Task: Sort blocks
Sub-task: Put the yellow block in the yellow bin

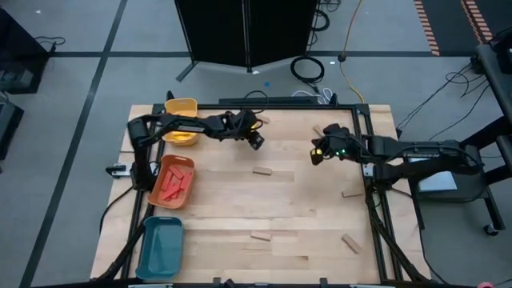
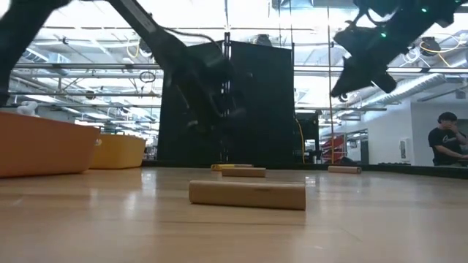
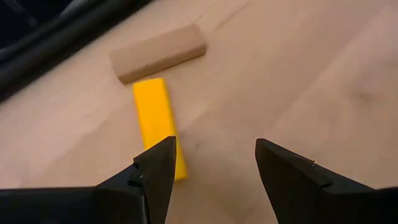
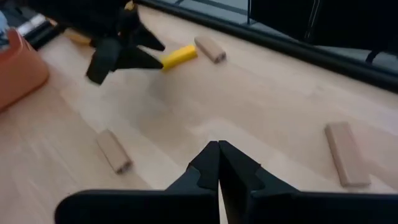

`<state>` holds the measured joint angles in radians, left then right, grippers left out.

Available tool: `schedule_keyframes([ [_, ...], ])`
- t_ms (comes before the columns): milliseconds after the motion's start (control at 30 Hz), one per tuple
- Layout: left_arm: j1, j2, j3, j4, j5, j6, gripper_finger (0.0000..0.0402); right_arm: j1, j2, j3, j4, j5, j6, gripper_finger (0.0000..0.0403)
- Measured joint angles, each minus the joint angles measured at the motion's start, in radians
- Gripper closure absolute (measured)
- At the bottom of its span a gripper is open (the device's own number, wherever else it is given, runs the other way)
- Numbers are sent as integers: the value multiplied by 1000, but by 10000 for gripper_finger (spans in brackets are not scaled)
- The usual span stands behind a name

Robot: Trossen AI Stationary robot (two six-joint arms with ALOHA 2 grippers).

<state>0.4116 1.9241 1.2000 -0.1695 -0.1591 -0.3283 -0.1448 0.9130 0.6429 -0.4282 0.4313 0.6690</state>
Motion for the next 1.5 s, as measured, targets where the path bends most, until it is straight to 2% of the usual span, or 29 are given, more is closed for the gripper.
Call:
schedule_keyframes([
  [133, 18, 77, 53, -30, 10, -6, 185, 18, -26, -45, 6, 1, 2, 403],
  [300, 26, 134, 123, -89, -27, -6, 185, 37, -26, -53, 7, 1, -2, 403],
  [567, 17, 107, 155, -139, -25, 20, 185, 49, -26, -53, 14, 13, -31, 403],
  [733, 12, 86, 158, -137, -101, 46, 185, 49, -26, -53, 14, 13, -44, 403],
  [833, 30, 102, 157, -136, -108, 45, 185, 49, -26, -53, 14, 13, -45, 403],
  [933, 51, 119, 157, -149, -104, 30, 185, 49, -26, -53, 16, 13, -45, 403],
  [1067, 69, 143, 157, -147, -36, 27, 185, 49, -26, -53, 30, 8, -53, 403],
  [1233, 72, 175, 158, -143, 3, 26, 185, 49, -26, -53, 52, 7, -65, 403],
  [1367, 65, 178, 159, -147, -16, 27, 188, 49, -26, -53, 57, 8, -71, 403],
  [1500, 59, 178, 159, -147, -20, 27, 212, 49, -26, -53, 59, 7, -71, 403],
])
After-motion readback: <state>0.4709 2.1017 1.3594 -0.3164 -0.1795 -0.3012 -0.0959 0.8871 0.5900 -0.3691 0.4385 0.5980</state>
